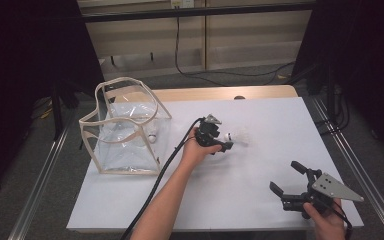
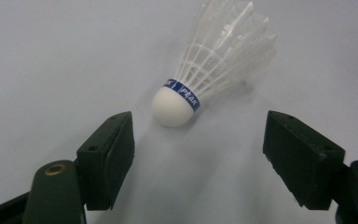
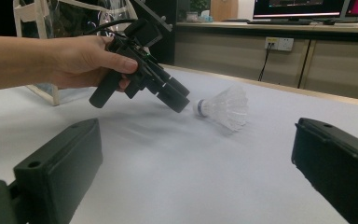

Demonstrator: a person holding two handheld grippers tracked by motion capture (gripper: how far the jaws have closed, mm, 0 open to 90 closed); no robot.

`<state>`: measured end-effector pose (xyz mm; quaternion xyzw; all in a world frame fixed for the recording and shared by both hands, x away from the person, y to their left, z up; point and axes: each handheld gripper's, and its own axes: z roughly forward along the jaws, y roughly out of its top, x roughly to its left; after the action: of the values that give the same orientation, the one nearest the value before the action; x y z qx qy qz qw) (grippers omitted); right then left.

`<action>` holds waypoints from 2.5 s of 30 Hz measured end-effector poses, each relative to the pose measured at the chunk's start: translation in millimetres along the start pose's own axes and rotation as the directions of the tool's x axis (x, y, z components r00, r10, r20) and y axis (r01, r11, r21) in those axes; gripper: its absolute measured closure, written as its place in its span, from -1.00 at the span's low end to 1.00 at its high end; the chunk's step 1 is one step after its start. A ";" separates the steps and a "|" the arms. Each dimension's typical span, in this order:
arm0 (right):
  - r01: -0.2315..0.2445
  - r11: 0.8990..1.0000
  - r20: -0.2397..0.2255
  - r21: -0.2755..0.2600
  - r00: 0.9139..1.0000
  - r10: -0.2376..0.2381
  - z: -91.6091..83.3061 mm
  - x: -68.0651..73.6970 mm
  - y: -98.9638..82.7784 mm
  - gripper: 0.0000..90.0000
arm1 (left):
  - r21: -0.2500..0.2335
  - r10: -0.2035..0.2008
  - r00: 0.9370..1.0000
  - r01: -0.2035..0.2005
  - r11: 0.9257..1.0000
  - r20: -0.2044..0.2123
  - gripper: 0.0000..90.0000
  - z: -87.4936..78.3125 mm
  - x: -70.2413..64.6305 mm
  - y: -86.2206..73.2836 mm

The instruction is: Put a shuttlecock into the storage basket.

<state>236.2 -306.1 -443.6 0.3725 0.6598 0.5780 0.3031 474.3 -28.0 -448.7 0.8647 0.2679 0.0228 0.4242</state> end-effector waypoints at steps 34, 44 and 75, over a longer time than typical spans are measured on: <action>-0.001 1.000 0.002 0.001 1.000 0.001 0.0 -1.5 -0.3 -0.97 | -0.014 0.023 0.999 -0.023 1.000 0.024 0.01 19.6 4.3 2.2; 0.000 1.000 0.001 0.000 1.000 0.000 0.0 -1.4 -0.3 -0.97 | 0.043 0.045 0.998 -0.047 0.998 0.046 0.38 16.7 -4.1 2.8; -0.001 1.000 0.001 0.000 1.000 0.001 0.1 -1.8 -0.3 -0.97 | 0.032 0.084 0.995 -0.085 0.996 0.044 0.25 28.1 -14.9 5.9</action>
<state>237.2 -307.5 -443.9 0.3732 0.6595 0.5780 0.3029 471.7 -58.4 -459.4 0.8825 0.2222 0.0176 0.4141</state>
